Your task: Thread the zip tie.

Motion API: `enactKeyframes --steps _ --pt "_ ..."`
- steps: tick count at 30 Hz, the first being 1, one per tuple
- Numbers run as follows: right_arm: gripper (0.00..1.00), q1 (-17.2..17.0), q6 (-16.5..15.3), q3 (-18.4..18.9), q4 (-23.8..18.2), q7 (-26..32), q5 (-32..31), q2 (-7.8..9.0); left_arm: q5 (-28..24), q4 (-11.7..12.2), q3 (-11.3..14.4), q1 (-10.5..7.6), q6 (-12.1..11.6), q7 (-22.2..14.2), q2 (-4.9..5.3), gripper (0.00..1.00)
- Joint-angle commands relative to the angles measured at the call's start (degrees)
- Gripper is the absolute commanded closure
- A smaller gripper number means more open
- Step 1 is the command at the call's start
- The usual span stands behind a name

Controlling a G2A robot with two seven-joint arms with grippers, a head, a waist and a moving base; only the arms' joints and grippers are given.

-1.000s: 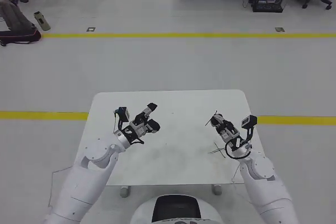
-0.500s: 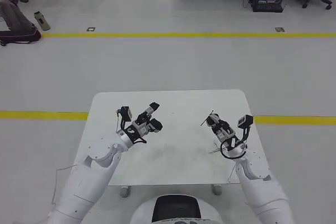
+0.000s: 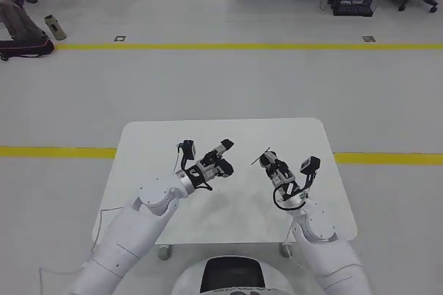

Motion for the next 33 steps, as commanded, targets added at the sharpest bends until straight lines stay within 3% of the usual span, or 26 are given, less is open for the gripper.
enactKeyframes --steps 1,4,6,8,16,25,27,33 --pt "1.00 0.00 0.00 0.00 -0.01 0.00 0.01 0.00 0.01 -0.01 -0.01 0.01 0.01 0.00 0.00 0.00" --pt "1.00 0.02 0.01 -0.01 -0.02 -0.09 -0.33 0.01 0.01 -0.01 -0.01 0.01 0.01 0.00 0.00 0.00" --pt "1.00 0.06 0.00 -0.74 -0.40 -2.38 -4.83 -0.06 -0.03 -0.33 0.53 0.14 -0.03 0.64 -0.11 0.00" --pt "1.00 0.04 0.00 -1.70 -0.70 -4.17 -5.40 -0.34 -1.25 -0.18 1.30 -0.08 -0.08 0.36 -0.34 0.00" --pt "1.00 0.74 0.00 -3.80 -0.76 -10.88 -8.28 -1.58 -3.54 2.81 4.74 -3.17 -2.58 2.05 -1.68 0.00" --pt "1.00 0.88 0.00 -3.66 -0.80 -11.26 -8.48 -1.66 -3.38 2.91 4.80 -3.25 -2.71 2.07 -1.70 0.00" --pt "1.00 0.97 0.05 -4.08 -0.70 -11.41 -11.53 -1.61 -3.08 2.73 4.92 -3.13 -2.70 2.41 -1.70 0.00" --pt "1.00 1.02 0.00 -5.61 -0.22 -13.43 -13.04 -1.98 -2.50 2.27 5.16 -2.91 -3.55 2.83 -1.75 0.00"
